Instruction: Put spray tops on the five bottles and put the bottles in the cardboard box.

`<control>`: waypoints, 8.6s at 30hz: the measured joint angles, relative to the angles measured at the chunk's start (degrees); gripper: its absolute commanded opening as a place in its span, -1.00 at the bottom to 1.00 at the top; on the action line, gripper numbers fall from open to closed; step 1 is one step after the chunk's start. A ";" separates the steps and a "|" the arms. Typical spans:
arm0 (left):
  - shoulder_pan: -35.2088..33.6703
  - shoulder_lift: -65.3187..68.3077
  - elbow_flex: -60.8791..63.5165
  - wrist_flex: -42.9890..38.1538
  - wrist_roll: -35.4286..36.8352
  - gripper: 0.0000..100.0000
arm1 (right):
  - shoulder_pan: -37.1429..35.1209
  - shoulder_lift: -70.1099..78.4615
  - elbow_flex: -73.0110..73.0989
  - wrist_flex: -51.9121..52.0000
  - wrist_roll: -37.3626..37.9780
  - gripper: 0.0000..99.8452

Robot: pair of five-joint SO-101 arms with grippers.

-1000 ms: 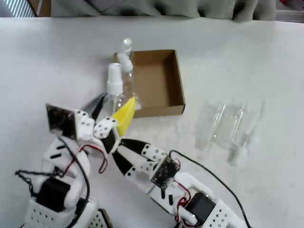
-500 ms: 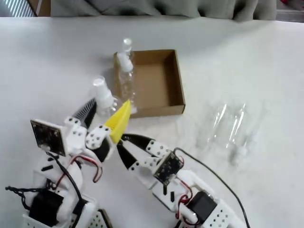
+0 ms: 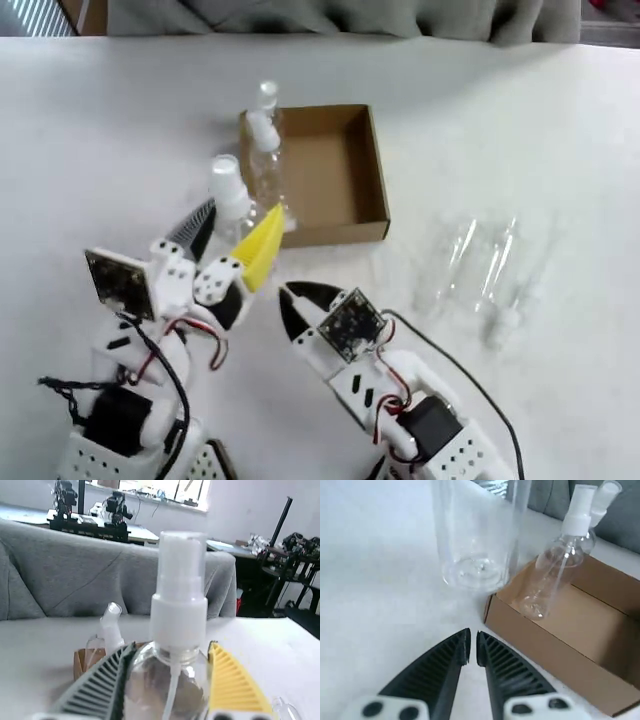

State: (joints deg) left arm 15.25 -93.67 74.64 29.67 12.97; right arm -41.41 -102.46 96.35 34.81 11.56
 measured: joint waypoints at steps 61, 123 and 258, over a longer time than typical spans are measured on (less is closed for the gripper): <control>-5.10 81.32 -10.46 -58.46 0.00 -0.96 | 20.66 0.00 0.00 27.08 4.04 -0.97; -6.42 90.90 -4.92 -71.38 -5.89 -0.46 | 20.75 0.00 0.00 27.08 4.04 -0.97; -4.75 9.67 23.03 8.53 -17.05 -0.95 | 70.77 83.78 -49.76 22.77 3.87 -0.74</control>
State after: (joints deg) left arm 10.51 -84.00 97.67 38.20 -4.09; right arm 29.36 -18.68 46.59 57.58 15.43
